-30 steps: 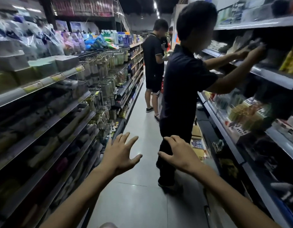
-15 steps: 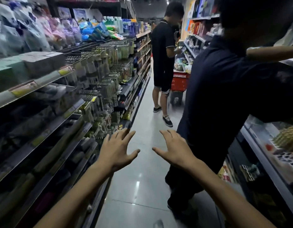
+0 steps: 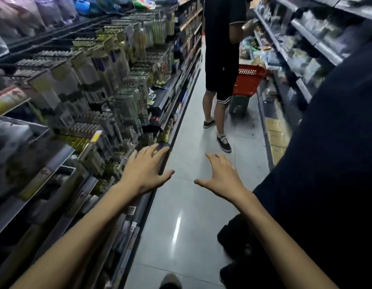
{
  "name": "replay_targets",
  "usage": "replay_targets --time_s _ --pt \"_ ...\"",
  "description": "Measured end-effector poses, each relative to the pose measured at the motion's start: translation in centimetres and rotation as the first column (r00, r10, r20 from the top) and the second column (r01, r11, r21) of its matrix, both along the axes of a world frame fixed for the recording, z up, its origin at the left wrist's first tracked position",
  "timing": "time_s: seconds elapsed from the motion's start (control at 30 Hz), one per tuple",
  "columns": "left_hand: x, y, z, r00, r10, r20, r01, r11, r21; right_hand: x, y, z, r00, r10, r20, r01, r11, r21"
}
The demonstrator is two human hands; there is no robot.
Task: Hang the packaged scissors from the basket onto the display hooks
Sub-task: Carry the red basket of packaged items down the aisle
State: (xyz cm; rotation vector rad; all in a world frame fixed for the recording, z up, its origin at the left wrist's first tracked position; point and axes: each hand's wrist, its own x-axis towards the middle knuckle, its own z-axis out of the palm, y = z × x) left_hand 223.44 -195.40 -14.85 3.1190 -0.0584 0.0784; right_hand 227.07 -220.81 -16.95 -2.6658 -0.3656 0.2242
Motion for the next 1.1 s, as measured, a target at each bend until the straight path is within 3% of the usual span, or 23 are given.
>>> replay_targets --time_s 0.33,0.6,0.83,1.1 --pt "24.4 6.9 -2.9 1.0 -0.026 -0.009 0.026 1.0 0.009 22.4 7.2 -3.8 0.995 -0.082 -0.05 0.082 0.997 -0.001" --pt "45.2 13.1 -2.4 0.998 -0.033 -0.052 0.031 0.999 -0.037 41.6 12.6 -2.3 0.992 -0.097 -0.082 0.093 0.994 -0.056" --pt "60.0 13.7 -2.4 0.998 -0.053 -0.039 0.047 0.988 -0.148 55.5 13.3 -1.9 0.989 -0.12 -0.085 0.114 0.99 -0.078" --pt "80.9 13.3 -2.9 0.999 -0.051 -0.018 0.049 0.99 -0.129 76.8 13.2 -2.9 0.993 -0.079 -0.084 0.076 0.996 -0.041"
